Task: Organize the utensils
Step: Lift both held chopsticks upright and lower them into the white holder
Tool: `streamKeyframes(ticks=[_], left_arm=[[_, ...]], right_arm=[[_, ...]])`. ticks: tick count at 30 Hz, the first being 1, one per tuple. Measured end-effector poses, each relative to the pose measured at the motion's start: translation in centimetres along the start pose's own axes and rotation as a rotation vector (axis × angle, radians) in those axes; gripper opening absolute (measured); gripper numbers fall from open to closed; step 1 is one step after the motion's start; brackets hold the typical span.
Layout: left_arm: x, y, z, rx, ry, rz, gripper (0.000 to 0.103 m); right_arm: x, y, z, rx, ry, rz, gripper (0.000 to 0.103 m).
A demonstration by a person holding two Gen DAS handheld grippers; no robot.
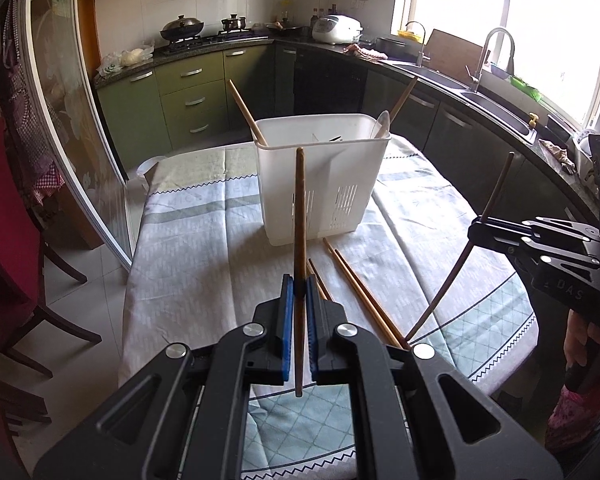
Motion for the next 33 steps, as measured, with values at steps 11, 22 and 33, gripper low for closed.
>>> streamKeyframes(ticks=[11,22,33], left_arm=[[0.7,1.9,-2.6,0.056,-0.011,0.032,0.006],[1.2,7.6,-13.4,0.326,0.002,0.065,0.006],[-0.4,1.1,-17.6,0.437,0.027,-0.050,0.006]], right_arm=[[-0.9,1.8,-2.5,0.058,0.037,-0.014,0.007],[-2.0,7.4,-10.4,0.243,0.053,-0.040,0.007],[-0.7,6.9,-17.5,0.436,-0.022,0.033,0.007]])
Point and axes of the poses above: each gripper's, at about its wrist camera, not at the fingertips, and y roughly against the way its jaws point, x to its right, z to its underside, the point moved 3 cm from there along -y, roughly the way its jaws point, and after that the axes turned 2 degrees about z, right-handed, at the moved point
